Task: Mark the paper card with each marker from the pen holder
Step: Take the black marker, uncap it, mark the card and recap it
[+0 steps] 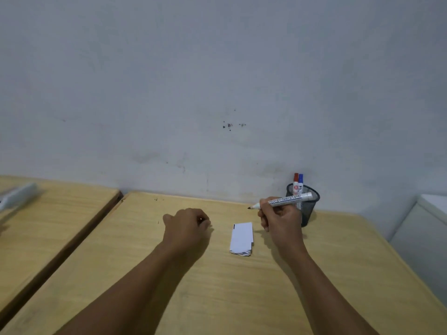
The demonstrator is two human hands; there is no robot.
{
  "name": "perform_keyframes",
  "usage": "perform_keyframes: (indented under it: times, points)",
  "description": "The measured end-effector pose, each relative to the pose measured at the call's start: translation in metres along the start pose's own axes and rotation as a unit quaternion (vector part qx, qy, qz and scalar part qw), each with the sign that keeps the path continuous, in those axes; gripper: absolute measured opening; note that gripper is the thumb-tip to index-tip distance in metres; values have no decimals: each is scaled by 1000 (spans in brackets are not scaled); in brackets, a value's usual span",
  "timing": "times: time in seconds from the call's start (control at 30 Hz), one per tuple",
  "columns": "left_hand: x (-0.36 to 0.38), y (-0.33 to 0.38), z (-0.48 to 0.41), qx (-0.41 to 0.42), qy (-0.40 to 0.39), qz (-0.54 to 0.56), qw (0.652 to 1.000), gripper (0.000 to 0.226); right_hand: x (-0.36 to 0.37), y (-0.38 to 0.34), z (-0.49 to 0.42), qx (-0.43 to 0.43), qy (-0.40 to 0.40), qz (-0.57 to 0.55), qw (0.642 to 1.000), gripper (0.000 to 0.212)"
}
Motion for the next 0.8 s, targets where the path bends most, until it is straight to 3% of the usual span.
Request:
perform_keyframes:
  times: [0.07,0.13,0.27,0.5,0.7,0.8]
  points:
    - [-7,8,8,-9,-42,153,987,11,1,-12,4,-5,-11,-3,1000,15]
    - [-19,28,24,4,-86,322,943,5,4,-27,8,-10,-25,-9,1000,17]
    - [-46,70,53,34,-127,434,891,8,9,-61,17,-24,-49,-33,998,17]
    - [-68,122,83,111,-141,433,883,9,-4,-114,31,-45,-91,-26,995,20]
    - [-81,161,96,199,17,307,930,7,-35,-113,27,18,-61,14,998,35]
    - [-86,186,92,225,64,237,943,11,-69,-120,13,-44,3,182,982,35]
Point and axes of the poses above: each hand's wrist, its own z-axis away from the middle knuckle, its own x-axis out of the palm, y = z × x, the point moved 10 cm from there along -z, towards the middle knuckle, and after that the axes turned 9 degrees about -x, right-handed, at the moved point
